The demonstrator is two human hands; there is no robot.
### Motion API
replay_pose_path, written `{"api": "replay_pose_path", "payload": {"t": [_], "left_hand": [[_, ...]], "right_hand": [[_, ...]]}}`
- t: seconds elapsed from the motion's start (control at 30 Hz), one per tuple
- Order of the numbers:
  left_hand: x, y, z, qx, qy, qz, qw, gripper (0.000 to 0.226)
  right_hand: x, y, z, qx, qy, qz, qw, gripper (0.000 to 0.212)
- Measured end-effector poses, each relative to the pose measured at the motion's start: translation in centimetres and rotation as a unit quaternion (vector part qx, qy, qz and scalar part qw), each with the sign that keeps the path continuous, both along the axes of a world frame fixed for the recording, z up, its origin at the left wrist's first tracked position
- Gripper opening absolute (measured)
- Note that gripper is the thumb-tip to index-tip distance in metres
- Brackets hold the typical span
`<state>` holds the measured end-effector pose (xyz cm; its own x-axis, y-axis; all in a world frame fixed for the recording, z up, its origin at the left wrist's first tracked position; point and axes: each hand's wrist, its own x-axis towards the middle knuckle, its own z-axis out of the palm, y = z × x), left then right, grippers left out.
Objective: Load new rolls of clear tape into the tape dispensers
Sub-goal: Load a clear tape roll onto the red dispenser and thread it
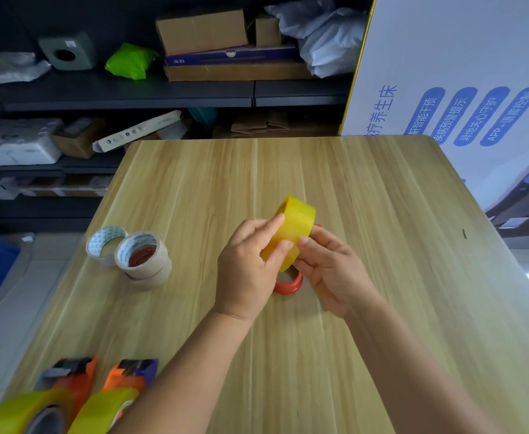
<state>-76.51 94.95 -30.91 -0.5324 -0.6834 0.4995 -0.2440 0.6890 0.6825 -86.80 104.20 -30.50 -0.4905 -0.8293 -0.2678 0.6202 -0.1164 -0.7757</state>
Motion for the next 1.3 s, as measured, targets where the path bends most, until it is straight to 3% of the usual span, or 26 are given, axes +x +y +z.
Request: {"api": "replay_pose_path", "payload": {"t": [0.23,0.47,0.53,0.67,0.87,1.3], "left_hand": [[0.0,-0.1,0.2,-0.098,-0.059,-0.022,0.993,0.042],[-0.2,-0.3,1.4,-0.043,0.010,-0.039,0.998,0.021],[-0.1,-0.2,1.9,-0.016,0.000,-0.043,0.999,0.029],[0.0,-0.6,2.5,-0.065,-0.058,-0.043,0.995,0.039],[0.4,-0.5,2.6,-0.126,-0.063,-0.028,0.990,0.034],[1.0,0.3,1.8,-0.034,-0.055,-0.030,0.997,0.009]], "right_hand": [[-0.2,0.1,0.7,0.016,0.020,-0.004,1.000,0.035],[-0.5,0.3,1.3,0.017,0.028,-0.020,0.999,0.038],[-0.6,0.4,1.6,0.013,0.034,-0.013,0.999,0.042],[-0.7,0.6,2.1,0.003,0.055,-0.003,0.998,0.042],[-0.4,0.7,2.4,0.025,0.090,-0.016,0.995,0.034],[-0.1,1.4,2.2,0.063,0.104,-0.010,0.993,0.040]]}}
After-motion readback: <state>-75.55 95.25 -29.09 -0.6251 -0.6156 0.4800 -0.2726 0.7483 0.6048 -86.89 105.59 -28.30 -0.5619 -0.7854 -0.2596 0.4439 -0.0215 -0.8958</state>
